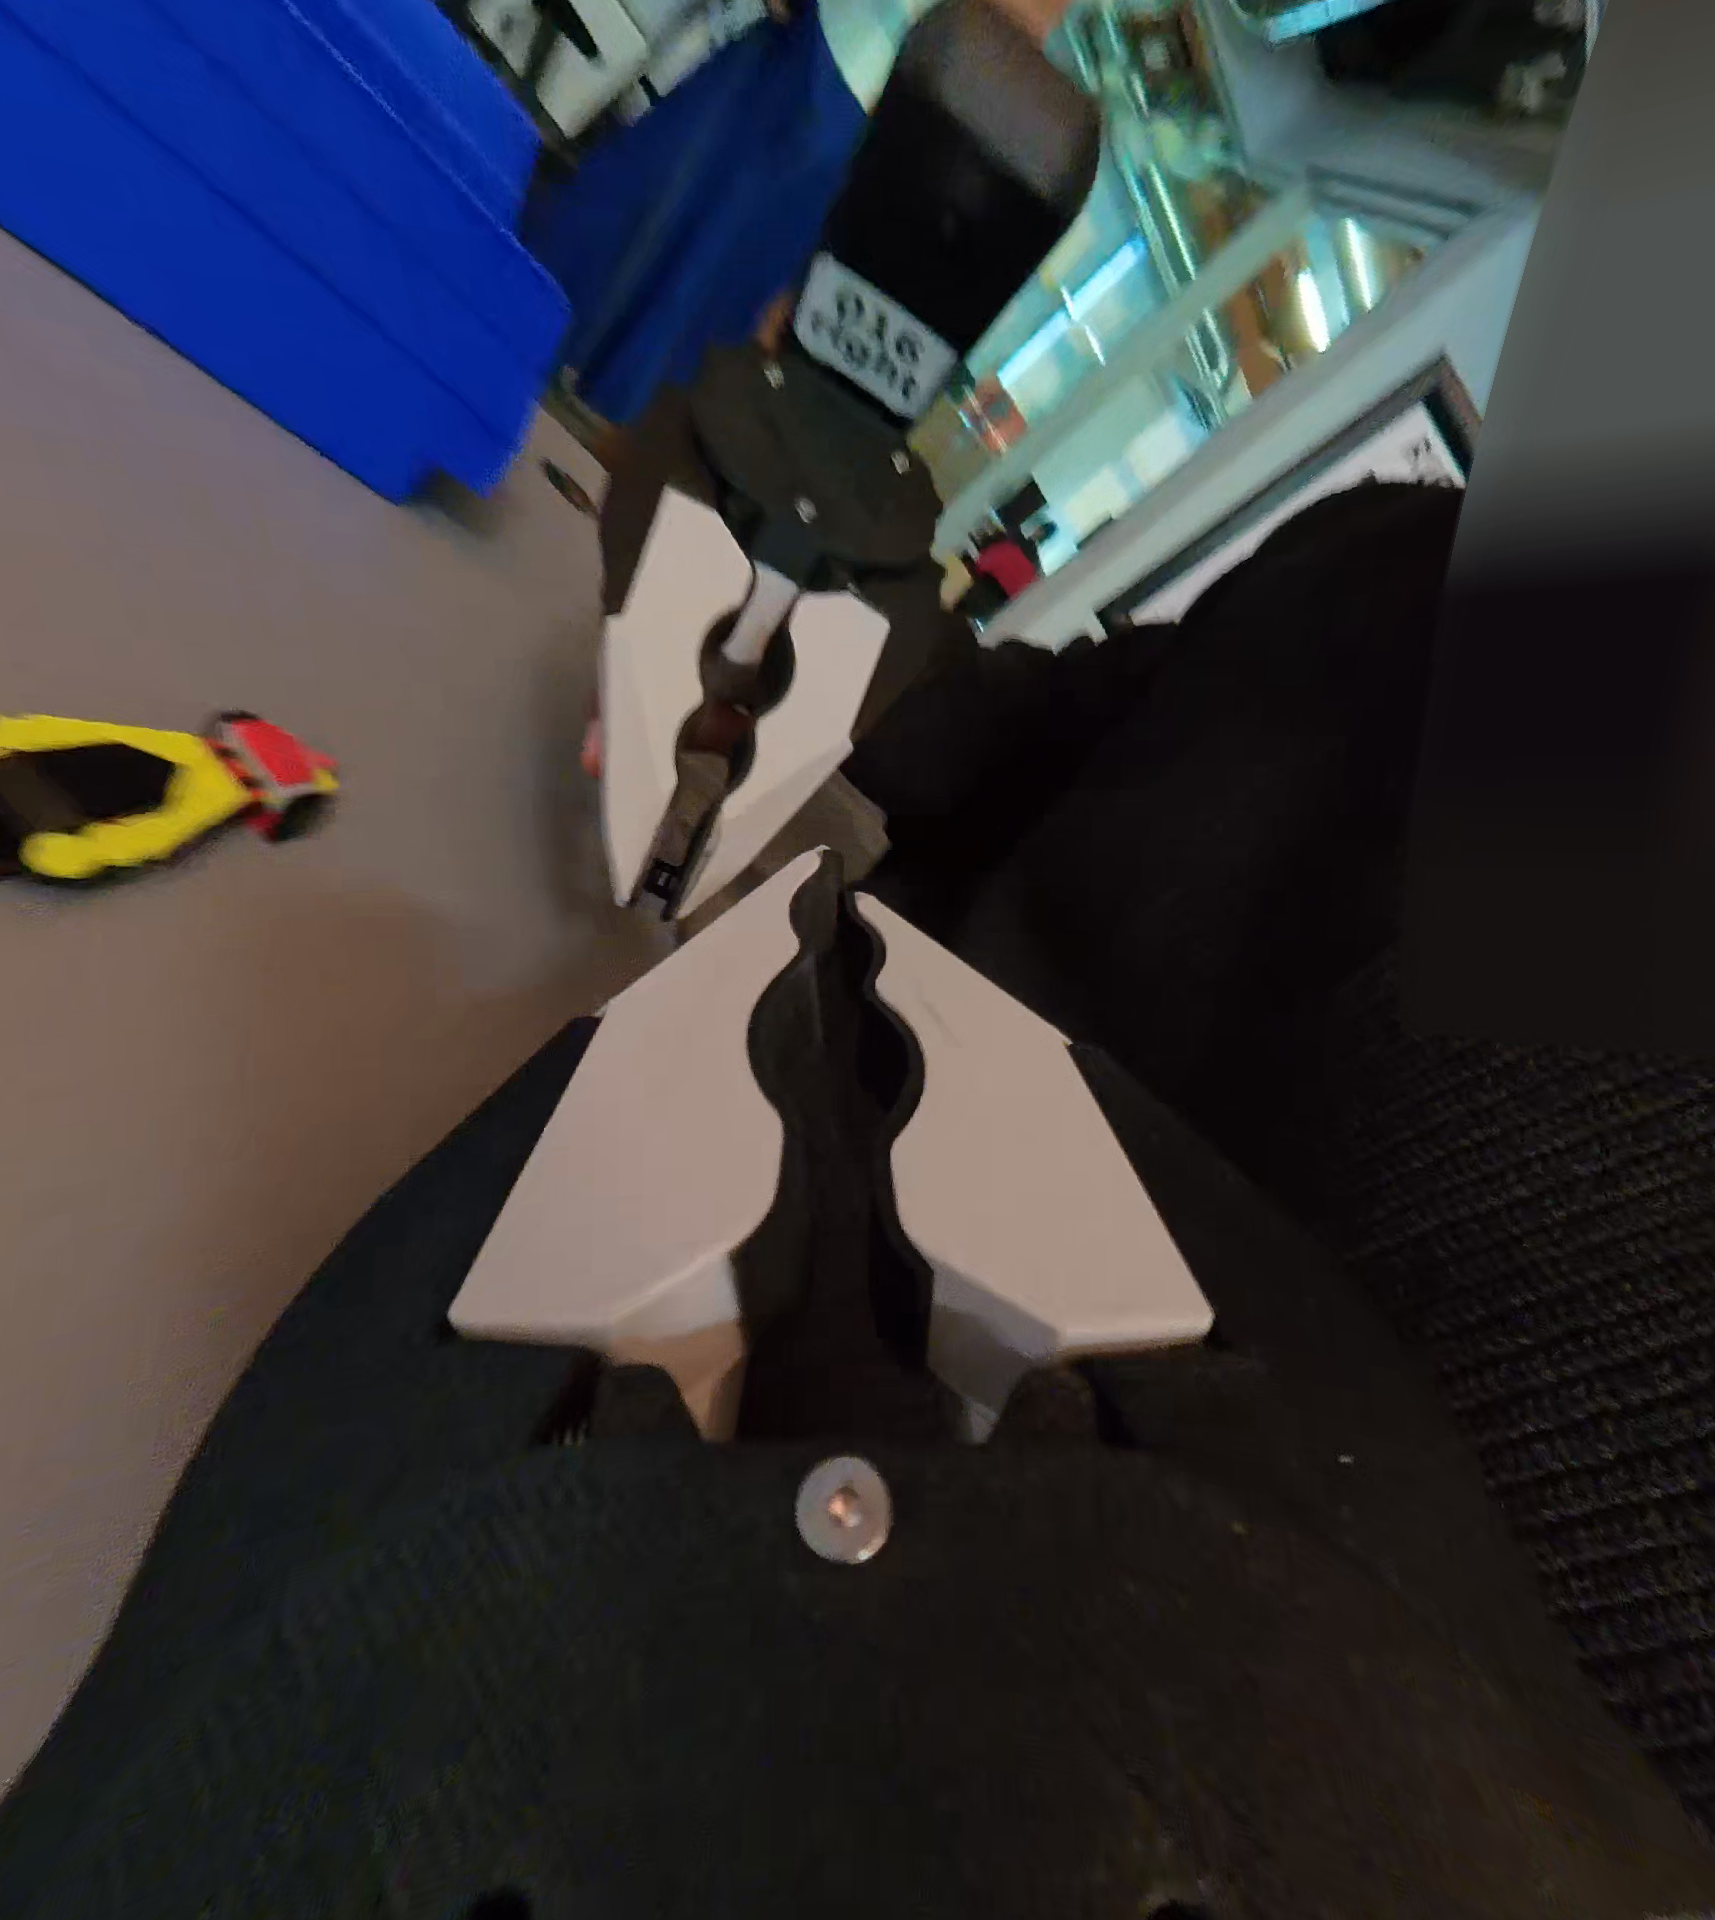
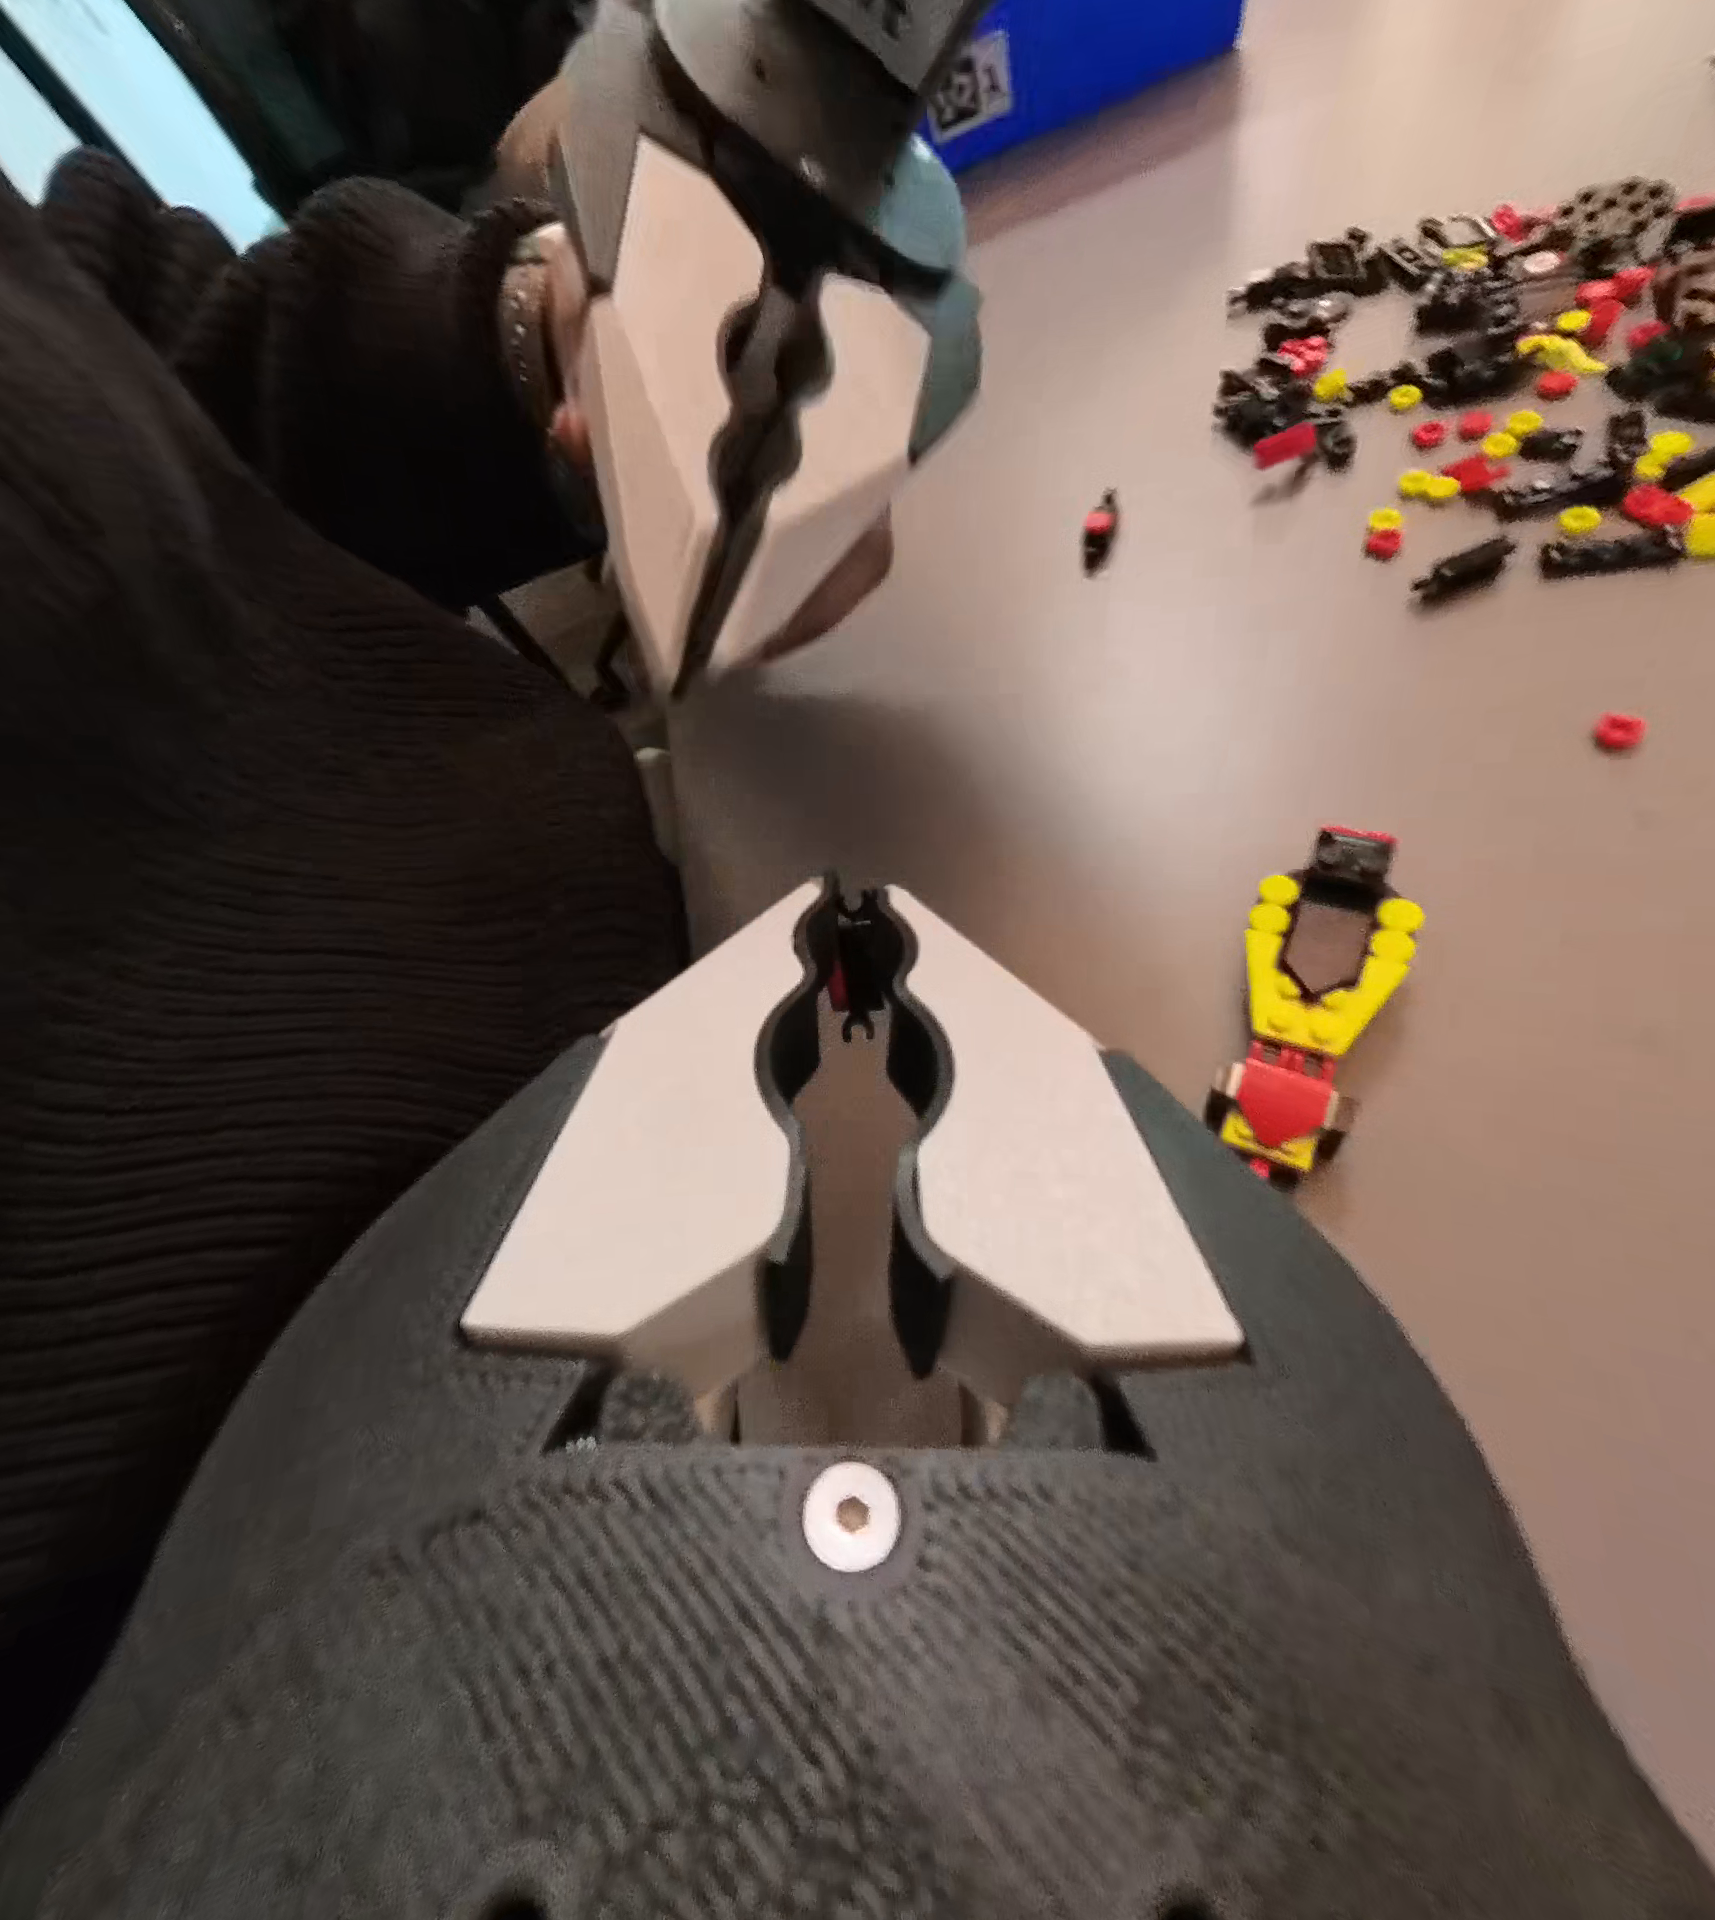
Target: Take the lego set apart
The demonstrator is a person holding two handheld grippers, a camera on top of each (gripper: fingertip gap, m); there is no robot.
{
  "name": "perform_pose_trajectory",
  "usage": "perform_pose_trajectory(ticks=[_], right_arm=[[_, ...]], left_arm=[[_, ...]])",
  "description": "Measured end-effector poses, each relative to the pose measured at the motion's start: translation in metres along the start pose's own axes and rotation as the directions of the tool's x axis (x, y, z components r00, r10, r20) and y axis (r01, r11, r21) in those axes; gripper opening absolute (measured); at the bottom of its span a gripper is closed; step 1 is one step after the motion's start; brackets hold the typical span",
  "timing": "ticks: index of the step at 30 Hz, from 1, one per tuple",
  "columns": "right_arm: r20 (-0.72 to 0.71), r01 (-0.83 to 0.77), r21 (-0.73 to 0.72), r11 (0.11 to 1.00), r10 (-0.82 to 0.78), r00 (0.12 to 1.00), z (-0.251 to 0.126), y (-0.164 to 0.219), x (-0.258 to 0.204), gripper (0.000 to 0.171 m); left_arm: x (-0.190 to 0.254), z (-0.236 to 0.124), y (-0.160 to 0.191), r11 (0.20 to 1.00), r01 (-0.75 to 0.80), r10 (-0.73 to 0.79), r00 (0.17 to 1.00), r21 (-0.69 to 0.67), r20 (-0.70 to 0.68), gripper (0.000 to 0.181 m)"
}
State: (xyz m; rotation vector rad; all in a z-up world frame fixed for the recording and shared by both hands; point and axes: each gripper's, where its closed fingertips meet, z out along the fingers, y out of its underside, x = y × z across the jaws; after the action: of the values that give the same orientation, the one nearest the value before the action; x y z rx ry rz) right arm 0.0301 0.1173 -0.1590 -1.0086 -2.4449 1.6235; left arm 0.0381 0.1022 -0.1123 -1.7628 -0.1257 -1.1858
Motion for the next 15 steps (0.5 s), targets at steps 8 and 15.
perform_pose_trajectory(ticks=[8, 15], right_arm=[[-0.068, -0.039, 0.111, 0.993, 0.047, 0.997, -0.010, -0.011, 0.020, 0.005], [-0.102, -0.032, 0.166, 0.986, 0.049, 0.994, -0.012, -0.017, 0.027, 0.005]], left_arm=[[-0.024, -0.040, -0.027, 0.986, -0.005, -0.016, 0.992, 0.165, 0.127, 0.000], [-0.052, -0.052, -0.040, 0.955, 0.064, -0.126, 0.972, 0.289, 0.199, 0.000]])
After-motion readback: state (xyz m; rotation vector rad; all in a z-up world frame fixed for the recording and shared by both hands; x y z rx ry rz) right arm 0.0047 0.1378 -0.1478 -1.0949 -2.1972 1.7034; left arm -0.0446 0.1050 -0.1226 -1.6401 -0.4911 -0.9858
